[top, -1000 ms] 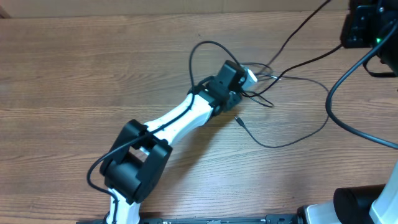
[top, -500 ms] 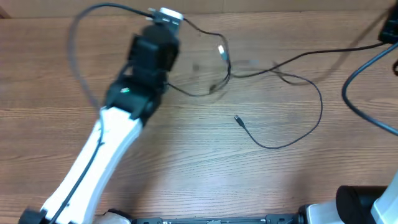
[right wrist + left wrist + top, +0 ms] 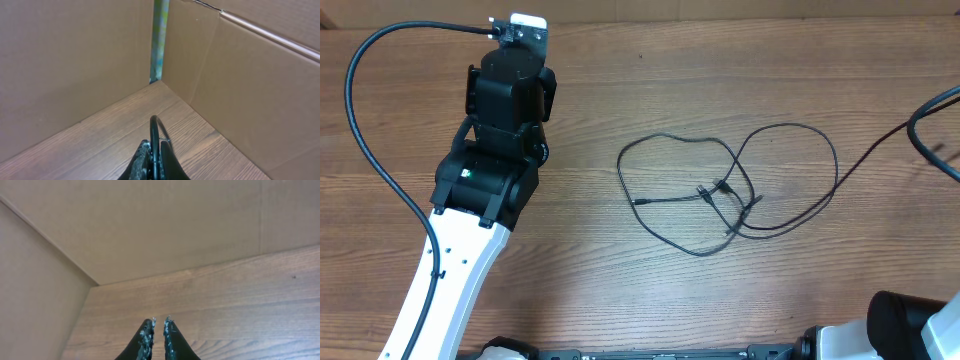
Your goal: Untangle cables
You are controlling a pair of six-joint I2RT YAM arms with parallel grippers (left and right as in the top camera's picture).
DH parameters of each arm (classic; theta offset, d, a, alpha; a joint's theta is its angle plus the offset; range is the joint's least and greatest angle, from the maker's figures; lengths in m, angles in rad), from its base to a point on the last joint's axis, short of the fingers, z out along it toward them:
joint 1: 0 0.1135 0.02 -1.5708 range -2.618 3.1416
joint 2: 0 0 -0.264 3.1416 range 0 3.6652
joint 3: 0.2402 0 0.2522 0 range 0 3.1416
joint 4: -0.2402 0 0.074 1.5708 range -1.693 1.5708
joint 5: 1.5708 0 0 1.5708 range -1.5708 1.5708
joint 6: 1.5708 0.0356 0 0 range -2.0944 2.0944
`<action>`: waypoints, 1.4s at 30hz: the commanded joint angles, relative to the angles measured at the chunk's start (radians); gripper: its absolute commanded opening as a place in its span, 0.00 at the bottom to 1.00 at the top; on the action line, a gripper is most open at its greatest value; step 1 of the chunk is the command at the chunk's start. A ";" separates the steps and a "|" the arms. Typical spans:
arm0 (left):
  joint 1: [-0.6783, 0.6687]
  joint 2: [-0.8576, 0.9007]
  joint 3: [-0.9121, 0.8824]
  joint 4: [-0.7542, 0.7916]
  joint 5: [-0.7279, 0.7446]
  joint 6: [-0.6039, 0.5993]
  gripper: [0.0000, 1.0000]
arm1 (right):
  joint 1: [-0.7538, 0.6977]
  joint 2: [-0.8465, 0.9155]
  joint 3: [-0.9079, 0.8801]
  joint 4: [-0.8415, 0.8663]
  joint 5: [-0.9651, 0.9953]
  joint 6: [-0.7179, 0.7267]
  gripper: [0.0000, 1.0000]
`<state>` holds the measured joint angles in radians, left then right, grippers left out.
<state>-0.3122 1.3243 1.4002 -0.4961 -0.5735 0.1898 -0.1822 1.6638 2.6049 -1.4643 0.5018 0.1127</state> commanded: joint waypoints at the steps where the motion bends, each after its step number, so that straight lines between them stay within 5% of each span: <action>1: 0.006 -0.002 0.010 -0.021 -0.024 -0.014 0.19 | -0.005 0.042 0.014 0.020 -0.010 0.013 0.04; 4: 0.006 -0.002 0.010 -0.065 0.030 -0.015 0.72 | -0.005 0.080 0.014 0.029 -0.011 0.011 0.04; 7: 0.006 -0.002 0.010 -0.122 0.130 -0.015 1.00 | -0.005 0.106 0.014 0.019 -0.066 0.011 0.04; 17: 0.006 0.055 0.010 -0.228 0.439 -0.034 1.00 | -0.002 0.017 0.022 0.079 -0.209 -0.021 0.04; 25: 0.004 0.154 0.010 -0.237 0.514 -0.041 1.00 | -0.002 -0.168 0.053 0.075 -0.646 -0.022 0.04; 37: 0.004 0.166 0.010 -0.248 0.625 -0.042 1.00 | -0.002 -0.349 0.055 0.054 -0.753 -0.018 0.04; 42: 0.004 0.166 0.010 -0.252 0.656 -0.055 1.00 | -0.002 -0.368 0.054 -0.008 -1.012 -0.042 0.04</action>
<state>-0.3115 1.4891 1.4002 -0.7444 0.0372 0.1581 -0.1825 1.2915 2.6629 -1.4563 -0.3298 0.0887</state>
